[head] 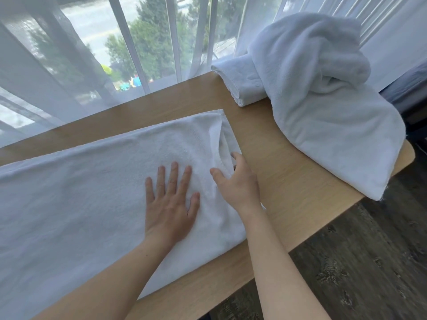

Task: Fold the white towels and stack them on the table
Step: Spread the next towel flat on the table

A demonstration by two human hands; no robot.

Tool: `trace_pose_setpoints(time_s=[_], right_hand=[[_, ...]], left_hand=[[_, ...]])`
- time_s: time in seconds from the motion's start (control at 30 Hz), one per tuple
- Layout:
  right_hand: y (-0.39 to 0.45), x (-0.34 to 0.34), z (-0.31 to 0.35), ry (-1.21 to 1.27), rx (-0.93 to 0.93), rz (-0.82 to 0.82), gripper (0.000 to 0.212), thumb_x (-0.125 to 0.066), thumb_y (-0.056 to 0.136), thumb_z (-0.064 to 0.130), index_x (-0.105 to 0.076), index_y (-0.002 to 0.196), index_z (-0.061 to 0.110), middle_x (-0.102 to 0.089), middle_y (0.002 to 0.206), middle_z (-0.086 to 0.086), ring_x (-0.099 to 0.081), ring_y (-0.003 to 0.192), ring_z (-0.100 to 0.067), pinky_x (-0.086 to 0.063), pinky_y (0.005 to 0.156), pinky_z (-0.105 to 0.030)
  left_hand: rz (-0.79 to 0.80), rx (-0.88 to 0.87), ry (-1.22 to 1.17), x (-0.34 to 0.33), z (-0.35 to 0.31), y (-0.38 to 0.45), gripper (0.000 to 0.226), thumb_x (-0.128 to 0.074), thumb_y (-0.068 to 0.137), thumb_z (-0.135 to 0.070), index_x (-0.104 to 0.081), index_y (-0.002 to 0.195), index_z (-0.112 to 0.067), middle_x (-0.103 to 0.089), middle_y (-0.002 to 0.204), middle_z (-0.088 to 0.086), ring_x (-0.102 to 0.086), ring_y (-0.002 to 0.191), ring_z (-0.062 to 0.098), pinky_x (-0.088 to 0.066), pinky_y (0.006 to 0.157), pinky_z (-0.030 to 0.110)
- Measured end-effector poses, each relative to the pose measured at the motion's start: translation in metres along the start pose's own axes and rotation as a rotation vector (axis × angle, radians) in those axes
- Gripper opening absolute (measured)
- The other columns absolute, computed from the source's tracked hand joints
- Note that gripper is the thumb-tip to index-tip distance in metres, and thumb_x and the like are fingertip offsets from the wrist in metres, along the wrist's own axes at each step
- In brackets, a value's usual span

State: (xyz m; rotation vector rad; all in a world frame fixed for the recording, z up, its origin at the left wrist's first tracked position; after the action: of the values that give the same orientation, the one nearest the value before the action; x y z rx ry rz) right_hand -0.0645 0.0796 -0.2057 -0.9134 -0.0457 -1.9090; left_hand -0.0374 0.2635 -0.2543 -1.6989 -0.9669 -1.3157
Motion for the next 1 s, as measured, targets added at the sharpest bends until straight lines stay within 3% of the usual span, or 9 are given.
trace_pose_setpoints(time_s=[0.1,0.17,0.23,0.3,0.4,0.57,0.77,0.87,1.0], right_hand=[[0.008,-0.006,-0.008,0.087,-0.081,0.07,0.038,-0.072,0.082,0.044,-0.065,0.099,0.01,-0.069,0.098,-0.003,-0.066,0.093,-0.026,-0.055,0.082,-0.044],[0.01,-0.009,-0.005,0.04,-0.047,0.082,0.038,-0.072,0.082,0.043,-0.063,0.09,0.007,-0.062,0.1,-0.007,-0.062,0.091,-0.027,-0.054,0.085,-0.046],[0.011,-0.006,0.004,-0.088,0.061,0.043,0.034,-0.069,0.086,0.045,-0.059,0.088,0.012,-0.055,0.101,-0.002,-0.056,0.092,-0.022,-0.049,0.087,-0.038],[0.011,-0.003,0.008,-0.089,0.129,0.049,0.032,-0.064,0.09,0.047,-0.053,0.086,0.017,-0.057,0.089,0.003,-0.056,0.081,-0.017,-0.049,0.075,-0.037],[0.018,0.01,-0.009,-0.019,0.058,0.066,0.034,-0.06,0.089,0.054,-0.057,0.093,0.021,-0.066,0.088,0.006,-0.063,0.079,-0.015,-0.056,0.073,-0.042],[0.022,0.007,-0.043,-0.019,-0.132,0.091,0.052,-0.062,0.088,0.057,-0.062,0.119,0.015,-0.069,0.108,0.0,-0.066,0.099,-0.022,-0.055,0.089,-0.045],[0.016,0.005,-0.061,0.295,-0.196,0.241,0.027,-0.073,0.085,0.045,-0.074,0.09,0.018,-0.077,0.085,0.004,-0.074,0.079,-0.019,-0.061,0.079,-0.042],[0.019,0.017,-0.062,0.182,-0.13,0.085,0.031,-0.064,0.093,0.045,-0.066,0.079,0.018,-0.068,0.074,0.008,-0.065,0.071,-0.018,-0.048,0.064,-0.031],[0.019,0.014,-0.061,-0.11,-0.127,0.02,0.041,-0.048,0.096,0.059,-0.061,0.093,0.02,-0.066,0.089,0.003,-0.063,0.084,-0.021,-0.052,0.075,-0.038]], left_hand=[[0.0,0.0,0.001,0.0,0.0,-0.001,0.068,-0.012,0.099,-0.06,0.003,0.16,-0.035,-0.001,0.169,0.0,0.007,0.156,0.027,0.005,0.123,0.053],[-0.002,0.0,-0.007,0.001,0.0,0.0,0.068,-0.013,0.099,-0.059,0.002,0.16,-0.034,-0.002,0.169,0.0,0.005,0.156,0.027,0.005,0.123,0.052],[0.003,0.001,-0.017,0.002,0.0,0.0,0.068,-0.012,0.1,-0.058,0.005,0.16,-0.033,0.0,0.169,0.0,0.007,0.156,0.027,0.006,0.123,0.052],[0.003,-0.001,-0.027,0.002,0.001,-0.001,0.067,-0.009,0.1,-0.059,0.011,0.159,-0.034,0.005,0.169,-0.002,0.011,0.155,0.025,0.008,0.123,0.051],[0.004,-0.029,-0.063,0.004,0.002,-0.003,0.066,-0.008,0.1,-0.06,0.01,0.159,-0.038,0.008,0.168,-0.004,0.011,0.155,0.025,0.011,0.123,0.049],[0.03,-0.039,0.004,0.0,0.0,-0.002,0.067,-0.009,0.099,-0.061,0.001,0.16,-0.036,0.006,0.169,-0.003,0.011,0.155,0.026,0.007,0.123,0.052],[0.069,-0.004,0.011,-0.003,-0.002,0.001,0.067,-0.008,0.098,-0.062,0.01,0.158,-0.04,0.011,0.169,-0.003,0.019,0.153,0.028,0.013,0.121,0.055],[0.076,0.008,-0.01,-0.001,-0.009,0.018,0.066,-0.003,0.097,-0.064,0.015,0.156,-0.042,0.017,0.168,-0.003,0.023,0.152,0.029,0.019,0.118,0.056],[0.069,-0.047,-0.062,0.004,-0.023,0.069,0.066,-0.007,0.099,-0.06,0.007,0.159,-0.038,0.014,0.169,0.0,0.021,0.153,0.026,0.015,0.121,0.051]])
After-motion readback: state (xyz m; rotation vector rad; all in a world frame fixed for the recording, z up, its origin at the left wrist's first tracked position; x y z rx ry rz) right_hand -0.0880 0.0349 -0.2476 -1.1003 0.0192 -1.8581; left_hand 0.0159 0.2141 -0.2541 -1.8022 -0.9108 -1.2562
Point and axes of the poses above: each hand's wrist, its own y-axis towards the middle knuckle, its own x-axis out of the back of the hand, z = x × y, the point moved 8 cm from there along y, towards the middle knuckle
